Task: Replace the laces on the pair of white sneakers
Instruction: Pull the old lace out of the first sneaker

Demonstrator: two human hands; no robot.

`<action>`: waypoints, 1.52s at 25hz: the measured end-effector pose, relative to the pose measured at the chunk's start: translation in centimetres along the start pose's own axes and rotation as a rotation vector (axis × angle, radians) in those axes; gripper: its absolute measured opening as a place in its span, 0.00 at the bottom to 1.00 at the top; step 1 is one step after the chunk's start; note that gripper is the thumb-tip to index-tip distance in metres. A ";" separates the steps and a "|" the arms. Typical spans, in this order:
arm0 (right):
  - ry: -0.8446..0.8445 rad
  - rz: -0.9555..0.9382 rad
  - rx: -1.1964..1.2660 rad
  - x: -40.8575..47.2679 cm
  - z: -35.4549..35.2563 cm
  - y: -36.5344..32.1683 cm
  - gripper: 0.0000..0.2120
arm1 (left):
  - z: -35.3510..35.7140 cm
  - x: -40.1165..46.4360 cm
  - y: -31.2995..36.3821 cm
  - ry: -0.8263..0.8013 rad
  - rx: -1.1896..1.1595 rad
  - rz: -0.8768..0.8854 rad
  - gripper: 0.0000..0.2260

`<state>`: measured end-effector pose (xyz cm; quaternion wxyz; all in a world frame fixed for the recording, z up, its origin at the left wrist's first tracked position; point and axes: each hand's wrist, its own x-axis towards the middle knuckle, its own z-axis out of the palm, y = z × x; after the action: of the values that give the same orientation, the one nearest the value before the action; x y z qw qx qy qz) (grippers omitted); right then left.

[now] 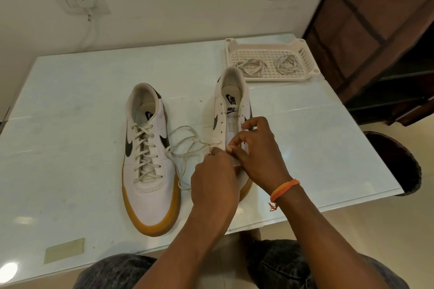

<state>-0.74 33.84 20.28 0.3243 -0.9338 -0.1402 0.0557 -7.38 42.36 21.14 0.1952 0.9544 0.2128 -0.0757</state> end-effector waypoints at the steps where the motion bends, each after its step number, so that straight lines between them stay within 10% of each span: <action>1: -0.011 -0.008 -0.048 0.0 0.0 0.0 0.04 | 0.0 0.1 0.1 -0.002 0.015 -0.010 0.18; 4: -0.020 -0.068 -0.059 0.3 -0.8 0.1 0.05 | -0.3 0.1 0.2 0.005 0.044 -0.015 0.17; 9: 0.188 0.362 0.667 1.3 -3.3 1.9 0.10 | -0.6 -0.1 0.6 -0.010 -0.055 -0.029 0.19; 18: 0.048 -0.092 -0.101 0.0 0.2 0.7 0.08 | -1.9 -1.2 0.8 0.044 -0.071 0.088 0.06; 29: 0.598 0.314 0.425 1.5 -4.0 2.4 0.04 | -0.8 -0.2 0.8 0.004 -0.086 0.017 0.16; 34: 0.291 -0.066 0.029 0.7 -1.4 1.4 0.17 | -0.8 0.0 0.7 -0.018 -0.076 0.003 0.13; 38: 0.129 -0.126 -0.102 -0.2 1.0 0.8 0.03 | -0.4 0.3 0.5 -0.083 -0.015 0.045 0.15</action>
<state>-0.95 33.77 19.02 0.2873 -0.9402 -0.1799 -0.0321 -6.89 42.20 21.56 0.2129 0.9535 0.1835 -0.1092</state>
